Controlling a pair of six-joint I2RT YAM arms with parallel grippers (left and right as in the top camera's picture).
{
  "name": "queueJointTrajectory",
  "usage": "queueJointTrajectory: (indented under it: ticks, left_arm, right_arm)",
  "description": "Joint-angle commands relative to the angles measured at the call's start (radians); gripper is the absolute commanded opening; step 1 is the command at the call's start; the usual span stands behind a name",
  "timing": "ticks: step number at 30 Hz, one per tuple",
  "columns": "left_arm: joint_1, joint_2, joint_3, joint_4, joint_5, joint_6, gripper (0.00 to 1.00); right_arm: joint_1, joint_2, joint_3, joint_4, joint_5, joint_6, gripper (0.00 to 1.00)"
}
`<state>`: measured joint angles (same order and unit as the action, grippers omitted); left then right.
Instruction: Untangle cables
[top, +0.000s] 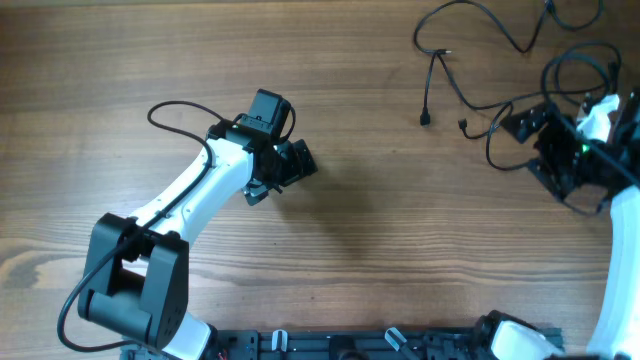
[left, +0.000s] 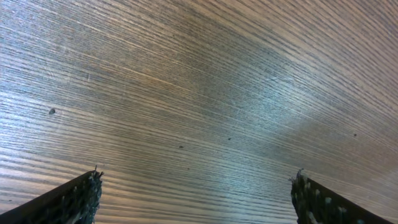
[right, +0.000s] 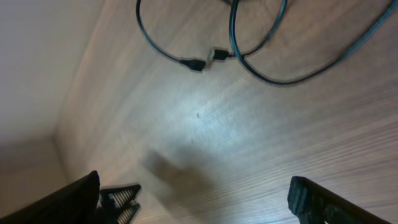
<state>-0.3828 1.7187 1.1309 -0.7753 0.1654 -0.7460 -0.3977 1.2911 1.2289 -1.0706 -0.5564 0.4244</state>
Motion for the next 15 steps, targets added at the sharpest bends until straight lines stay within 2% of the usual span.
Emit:
queueJointTrajectory:
  ticks: [1,5,8,12,15]
  left_arm:
    - [-0.002,0.004,0.0,0.002,0.002,0.005,1.0]
    - [-0.002,0.004,0.0,0.002,0.002,0.004,0.99]
    - [-0.002,0.004,0.0,0.006,0.002,0.004,1.0]
    - [-0.002,0.004,0.0,0.005,0.002,0.005,1.0]
    - [-0.002,0.004,0.0,0.005,0.002,0.005,1.0]
  right_arm:
    - [0.002,-0.101,0.016,-0.125,0.024,-0.172,1.0]
    - [0.002,-0.248,-0.009,-0.277,0.013,-0.303,1.0]
    - [0.002,-0.377,-0.053,-0.308,0.009,-0.282,1.0]
    - [0.002,-0.436,-0.056,-0.322,0.01,-0.105,1.0]
    - [0.002,-0.43,-0.056,-0.366,0.011,-0.031,1.0]
